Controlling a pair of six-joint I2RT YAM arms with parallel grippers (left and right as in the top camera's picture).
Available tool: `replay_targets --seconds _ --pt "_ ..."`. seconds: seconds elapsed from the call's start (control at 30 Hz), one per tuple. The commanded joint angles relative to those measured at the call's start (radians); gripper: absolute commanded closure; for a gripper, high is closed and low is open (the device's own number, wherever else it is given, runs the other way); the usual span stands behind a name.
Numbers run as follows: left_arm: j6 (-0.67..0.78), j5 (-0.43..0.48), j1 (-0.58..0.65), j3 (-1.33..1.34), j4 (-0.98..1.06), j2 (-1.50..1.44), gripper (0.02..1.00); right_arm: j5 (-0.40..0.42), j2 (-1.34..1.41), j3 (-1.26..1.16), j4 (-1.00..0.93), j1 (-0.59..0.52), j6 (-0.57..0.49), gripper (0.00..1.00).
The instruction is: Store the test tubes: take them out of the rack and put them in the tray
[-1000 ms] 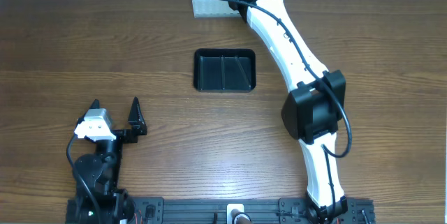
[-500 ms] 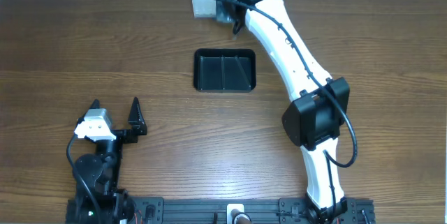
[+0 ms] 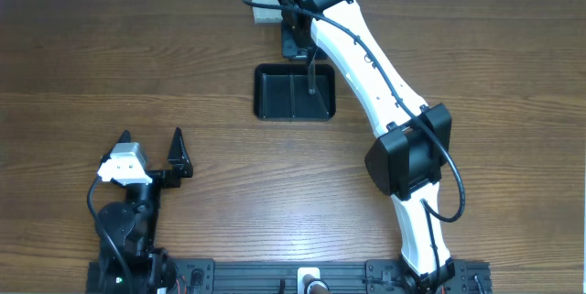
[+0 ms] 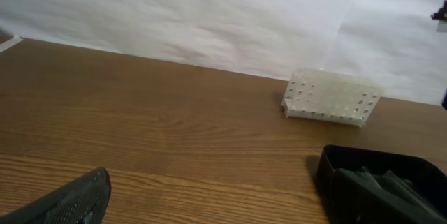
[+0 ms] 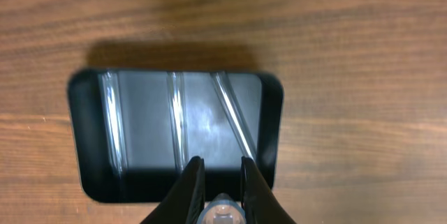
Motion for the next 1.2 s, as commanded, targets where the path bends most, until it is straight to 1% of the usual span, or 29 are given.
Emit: replay_targets --seconds 0.03,0.07,0.17,1.03,1.2 --pt "0.018 0.01 -0.004 -0.004 -0.005 -0.008 0.02 -0.051 -0.026 0.014 -0.038 -0.012 0.034 0.967" --pt "0.018 0.01 -0.004 -0.004 -0.005 -0.008 0.02 -0.07 -0.023 0.013 -0.046 -0.015 0.034 0.961" --pt "0.019 0.01 -0.004 -0.004 -0.005 -0.008 0.02 -0.091 -0.01 0.013 -0.053 -0.018 0.033 0.954" --pt "0.019 0.01 -0.004 -0.005 -0.005 -0.008 0.02 -0.091 0.159 0.012 0.003 -0.026 0.033 0.952" --pt "0.018 0.01 -0.004 -0.004 -0.005 -0.008 0.02 -0.103 0.197 0.012 0.005 -0.024 0.033 0.945"
